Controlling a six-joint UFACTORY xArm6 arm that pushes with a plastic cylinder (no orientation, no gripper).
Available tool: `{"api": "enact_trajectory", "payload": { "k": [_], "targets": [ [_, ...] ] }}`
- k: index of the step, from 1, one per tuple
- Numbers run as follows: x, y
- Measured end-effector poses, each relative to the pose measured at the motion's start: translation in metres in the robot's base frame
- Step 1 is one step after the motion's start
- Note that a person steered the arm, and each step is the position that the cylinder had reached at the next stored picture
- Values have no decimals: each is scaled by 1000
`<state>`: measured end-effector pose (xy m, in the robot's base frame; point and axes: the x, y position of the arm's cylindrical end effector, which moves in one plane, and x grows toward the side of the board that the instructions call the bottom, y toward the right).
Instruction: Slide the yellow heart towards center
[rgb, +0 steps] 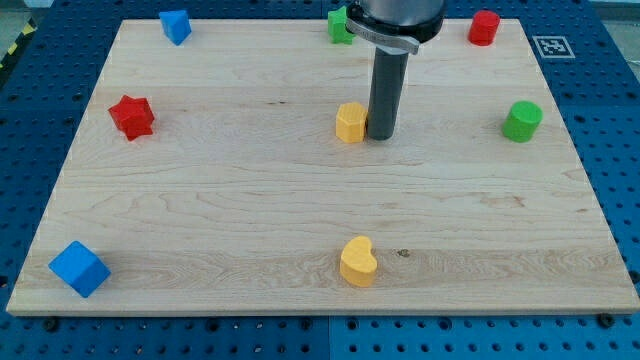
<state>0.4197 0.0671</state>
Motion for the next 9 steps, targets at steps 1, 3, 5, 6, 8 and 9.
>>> {"api": "enact_trajectory", "payload": {
  "k": [1, 3, 5, 6, 8, 9],
  "targets": [
    [42, 7],
    [125, 39],
    [199, 80],
    [199, 32],
    [199, -31],
    [195, -48]
  ]
}}
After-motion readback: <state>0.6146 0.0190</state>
